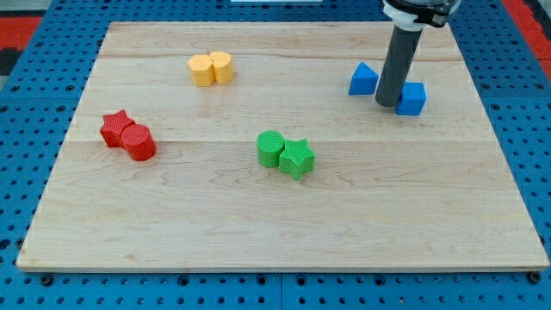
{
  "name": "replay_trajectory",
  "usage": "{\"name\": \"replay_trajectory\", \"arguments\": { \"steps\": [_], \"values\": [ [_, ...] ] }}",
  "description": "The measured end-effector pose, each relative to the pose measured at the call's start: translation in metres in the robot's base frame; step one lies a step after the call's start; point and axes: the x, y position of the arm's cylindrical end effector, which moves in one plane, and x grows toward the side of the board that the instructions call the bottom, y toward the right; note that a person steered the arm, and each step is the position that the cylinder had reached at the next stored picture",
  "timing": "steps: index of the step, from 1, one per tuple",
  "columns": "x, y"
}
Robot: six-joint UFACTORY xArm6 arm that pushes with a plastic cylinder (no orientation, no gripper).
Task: Move the blue blocks near to the yellow blocks
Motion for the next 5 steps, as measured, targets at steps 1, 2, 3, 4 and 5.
{"name": "replay_trajectory", "arguments": {
  "steps": [1,2,3,4,5],
  "values": [
    [0.005,-0.004],
    [0.007,-0.005],
    [0.040,-0.008],
    [0.063,0.023],
    [0.070,0.052]
  ]
}}
